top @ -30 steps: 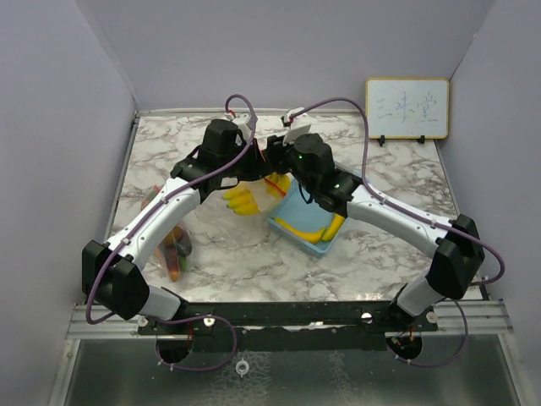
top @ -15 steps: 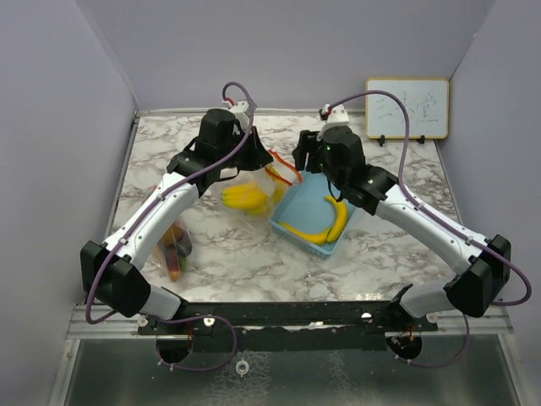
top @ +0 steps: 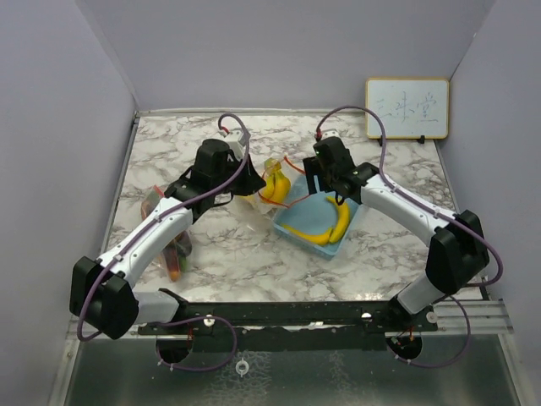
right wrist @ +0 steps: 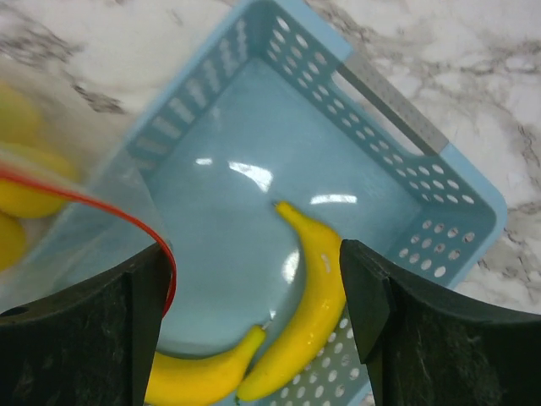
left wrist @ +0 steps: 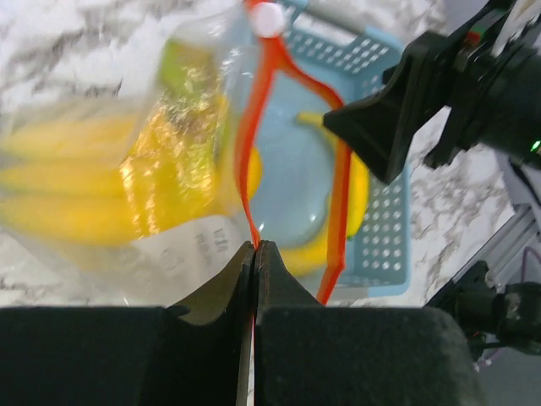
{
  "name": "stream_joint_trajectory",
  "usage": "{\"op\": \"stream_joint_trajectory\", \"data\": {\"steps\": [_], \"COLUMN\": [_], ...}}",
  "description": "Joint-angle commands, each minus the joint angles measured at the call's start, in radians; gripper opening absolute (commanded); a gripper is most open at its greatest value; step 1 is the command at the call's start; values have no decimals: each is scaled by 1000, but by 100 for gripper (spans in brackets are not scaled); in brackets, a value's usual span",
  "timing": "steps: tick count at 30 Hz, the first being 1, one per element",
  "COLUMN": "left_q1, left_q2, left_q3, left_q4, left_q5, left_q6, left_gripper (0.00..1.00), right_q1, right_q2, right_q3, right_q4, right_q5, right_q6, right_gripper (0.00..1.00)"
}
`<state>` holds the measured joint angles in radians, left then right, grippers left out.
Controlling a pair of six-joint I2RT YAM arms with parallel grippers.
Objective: Place the food in the zip-top bag and seal the zipper
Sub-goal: Pick up the fake fruit from the bin.
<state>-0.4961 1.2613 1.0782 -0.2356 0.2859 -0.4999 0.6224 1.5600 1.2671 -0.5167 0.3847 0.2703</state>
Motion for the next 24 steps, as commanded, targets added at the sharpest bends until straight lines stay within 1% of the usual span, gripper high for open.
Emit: {"op": "stream_joint_trajectory", "data": {"steps": [1,2,4,8,11,13,15,17,19,21,24], "left_q1": [-2,-2,-2,-2,-2,-2,-2,-2,-2,-2,-2], "left_q2": [18,23,30,46,58,67,82,105,134,160,191], "left_q3": [-23,-21,-8,42,89,115,131,140,145,151,169], "left_q4": [-4,-6,-6,-24,-42,-46,-36,-23,-15,-9,-2], "left_q5": [-15,-12,-8,-16,-28,-37,-42,-40,-39,-40,-32], "left_q6": [38,36,33,41,44,44,41,38,33,26,24], "left_gripper": [0,0,0,0,0,0,0,0,0,0,0], "right_q1": [-128,-155,-176,-179,-181,-181,-181,-181,-181,-181,-181], "right_q2": [36,42,63,121,141,59,-67,-184,-250,-290,-297], "right_q3": [-88,-104,-128,-154,-140,-176,-235,-269,-254,-230,-190], "right_q4": [-37,-29,-7,33,14,83,202,305,330,326,258], "right_q5": [-85,-122,-142,-139,-134,-224,-355,-456,-517,-517,-416], "right_q6": [-56,-58,-92,-159,-149,-178,-216,-224,-212,-196,-187], "right_gripper": [79,79,79,79,79,80,84,85,85,85,85]}}
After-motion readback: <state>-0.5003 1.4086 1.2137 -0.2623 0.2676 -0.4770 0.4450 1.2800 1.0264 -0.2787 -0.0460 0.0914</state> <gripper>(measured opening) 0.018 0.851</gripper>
